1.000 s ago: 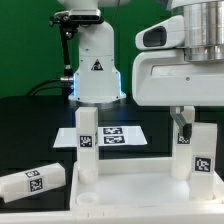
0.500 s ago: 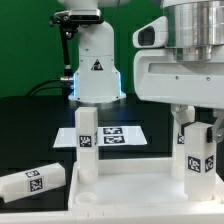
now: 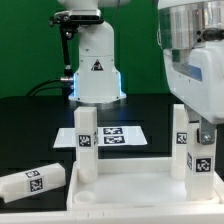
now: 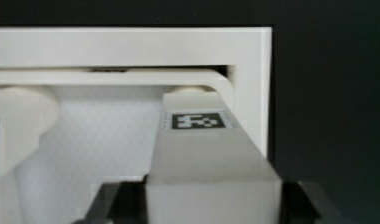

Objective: Assemble desk

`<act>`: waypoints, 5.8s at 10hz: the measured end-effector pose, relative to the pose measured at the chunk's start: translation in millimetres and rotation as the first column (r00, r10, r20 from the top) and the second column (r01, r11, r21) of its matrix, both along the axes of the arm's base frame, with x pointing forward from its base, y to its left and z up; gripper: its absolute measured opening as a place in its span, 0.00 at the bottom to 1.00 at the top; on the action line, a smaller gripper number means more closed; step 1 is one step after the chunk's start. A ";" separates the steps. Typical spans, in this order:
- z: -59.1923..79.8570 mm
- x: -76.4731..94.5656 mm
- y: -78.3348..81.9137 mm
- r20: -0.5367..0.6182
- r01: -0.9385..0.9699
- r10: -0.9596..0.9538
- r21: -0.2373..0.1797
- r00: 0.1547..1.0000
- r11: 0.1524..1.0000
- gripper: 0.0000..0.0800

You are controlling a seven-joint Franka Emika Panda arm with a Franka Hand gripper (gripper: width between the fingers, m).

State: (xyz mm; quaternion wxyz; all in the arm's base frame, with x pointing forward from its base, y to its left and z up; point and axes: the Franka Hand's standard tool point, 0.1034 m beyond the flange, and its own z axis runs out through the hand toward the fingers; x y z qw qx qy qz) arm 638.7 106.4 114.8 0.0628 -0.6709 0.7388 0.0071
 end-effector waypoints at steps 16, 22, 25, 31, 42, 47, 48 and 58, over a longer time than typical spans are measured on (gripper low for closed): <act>43.1 8.7 -19.3 0.068 0.222 -0.228 0.080 0.971 0.972 0.81; 50.0 -7.6 -86.3 0.155 -0.096 0.095 -0.001 0.983 0.995 0.81; 39.0 -10.8 -117.6 0.182 -0.343 0.353 -0.083 0.918 0.936 0.81; 14.5 -18.6 -203.7 0.106 -0.704 0.732 -0.211 0.673 0.678 0.81; 34.6 -37.3 -185.2 0.141 -0.657 0.655 -0.039 0.742 0.753 0.81; -17.8 -61.1 -266.8 0.058 -0.586 0.585 0.002 0.809 0.810 0.81; -17.8 -60.8 -264.3 0.057 -0.590 0.589 0.003 0.806 0.807 0.81; -87.1 -82.9 -255.1 -0.036 -0.529 0.529 0.018 0.848 0.848 0.81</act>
Offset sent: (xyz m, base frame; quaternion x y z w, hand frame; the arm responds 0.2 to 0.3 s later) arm 0.0088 0.0061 0.0108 0.0255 -0.0344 0.2746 0.9606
